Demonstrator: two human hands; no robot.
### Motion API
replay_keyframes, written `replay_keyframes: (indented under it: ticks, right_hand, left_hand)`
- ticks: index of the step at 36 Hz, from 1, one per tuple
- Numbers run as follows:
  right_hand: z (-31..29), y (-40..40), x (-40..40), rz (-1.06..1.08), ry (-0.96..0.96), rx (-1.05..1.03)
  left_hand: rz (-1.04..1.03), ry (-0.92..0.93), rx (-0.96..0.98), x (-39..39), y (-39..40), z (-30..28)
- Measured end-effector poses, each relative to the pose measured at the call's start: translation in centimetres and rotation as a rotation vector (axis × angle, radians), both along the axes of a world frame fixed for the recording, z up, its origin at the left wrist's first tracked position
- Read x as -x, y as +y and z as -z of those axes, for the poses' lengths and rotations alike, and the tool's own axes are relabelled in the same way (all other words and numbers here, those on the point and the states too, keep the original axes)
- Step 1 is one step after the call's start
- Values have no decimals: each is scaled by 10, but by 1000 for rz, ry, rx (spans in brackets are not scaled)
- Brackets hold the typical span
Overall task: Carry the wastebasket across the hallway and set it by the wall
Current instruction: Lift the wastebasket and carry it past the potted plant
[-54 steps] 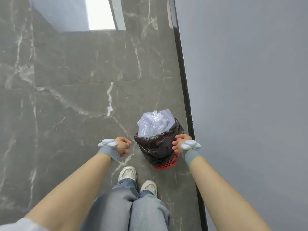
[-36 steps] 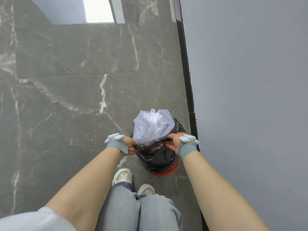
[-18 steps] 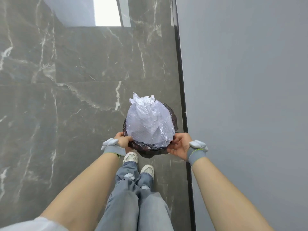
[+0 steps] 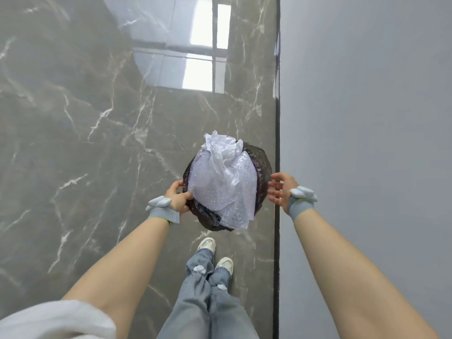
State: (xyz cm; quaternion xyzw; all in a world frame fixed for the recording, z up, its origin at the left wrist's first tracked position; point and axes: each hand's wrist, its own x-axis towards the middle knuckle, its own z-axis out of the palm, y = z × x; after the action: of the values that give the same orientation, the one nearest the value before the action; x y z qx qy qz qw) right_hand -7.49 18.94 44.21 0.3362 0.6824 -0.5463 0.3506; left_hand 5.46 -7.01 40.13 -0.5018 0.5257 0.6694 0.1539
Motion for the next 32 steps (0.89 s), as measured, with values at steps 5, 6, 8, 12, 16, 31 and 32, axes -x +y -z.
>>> replay_keyframes:
  ticks: [5,6,8,12,16,31,32]
  right_hand:
    - [-51,-33,4,-160,81,56]
    - [-60,-41,1,-183,104,71]
    - [-70,-55,-4,-212,129,67]
    - [-99,-82,-18,-256,189,10]
    - [-99,-95,-17,-369,159,2]
    - [-150,-223,-68,-564,-3,162]
    - [-151,-237,-72,-576,-2,167]
  left_hand:
    - [-6,55,7,-16,-18,-52]
    - [-19,67,16,-21,-22,-62]
    - [-11,74,11,-25,-26,-77]
    - [-40,92,33,-42,-47,-111]
    - [-73,85,47,-57,-62,-139]
    - [-62,-87,319,-144,-184,-187]
    - [-58,-94,339,-149,-197,-187]
